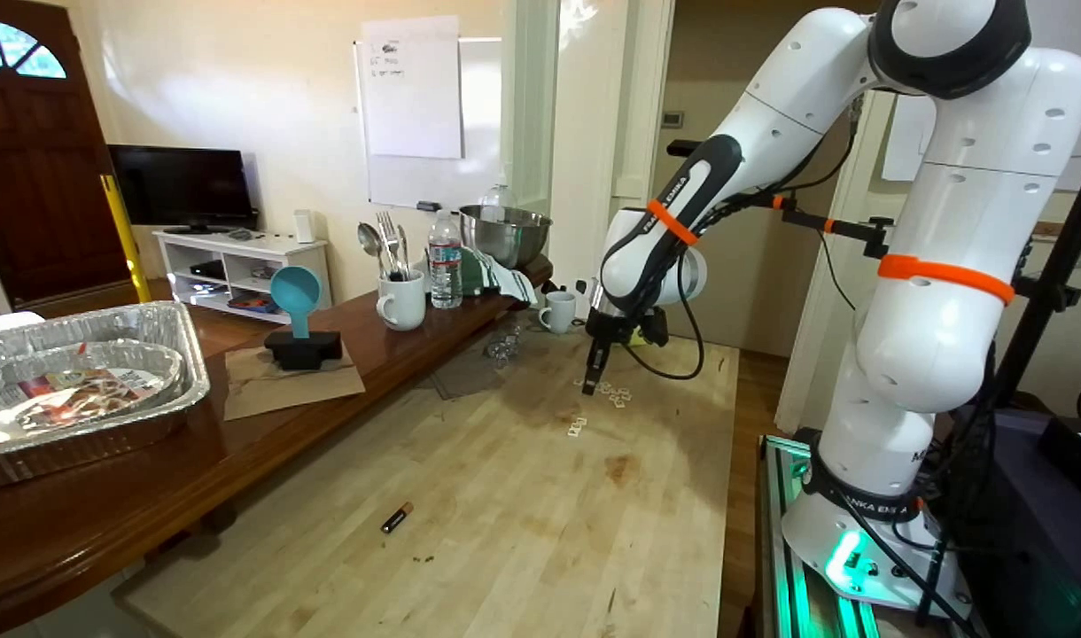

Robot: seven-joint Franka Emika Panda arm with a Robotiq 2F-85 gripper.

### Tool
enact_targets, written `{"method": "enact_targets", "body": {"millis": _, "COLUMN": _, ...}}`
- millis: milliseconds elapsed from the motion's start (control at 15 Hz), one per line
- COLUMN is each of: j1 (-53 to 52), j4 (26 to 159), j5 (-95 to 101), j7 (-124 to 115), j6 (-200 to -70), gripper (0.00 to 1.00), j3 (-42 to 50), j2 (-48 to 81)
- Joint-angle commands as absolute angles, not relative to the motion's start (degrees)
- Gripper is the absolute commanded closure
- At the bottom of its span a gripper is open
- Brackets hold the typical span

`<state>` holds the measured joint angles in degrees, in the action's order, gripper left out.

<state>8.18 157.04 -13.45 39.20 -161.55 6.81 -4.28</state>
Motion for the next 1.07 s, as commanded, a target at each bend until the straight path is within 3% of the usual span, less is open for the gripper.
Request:
{"method": "enact_targets", "body": {"millis": 0, "j1": 7.67, "j4": 157.81, "j5": -12.90, "j7": 36.23, "j6": -160.98, "gripper": 1.00, "j3": 9.05, "j2": -6.40}}
{"method": "enact_targets", "body": {"millis": 1000, "j1": 10.19, "j4": 157.60, "j5": -14.79, "j7": 33.92, "j6": -158.18, "gripper": 1.00, "j3": 10.17, "j2": -7.99}}
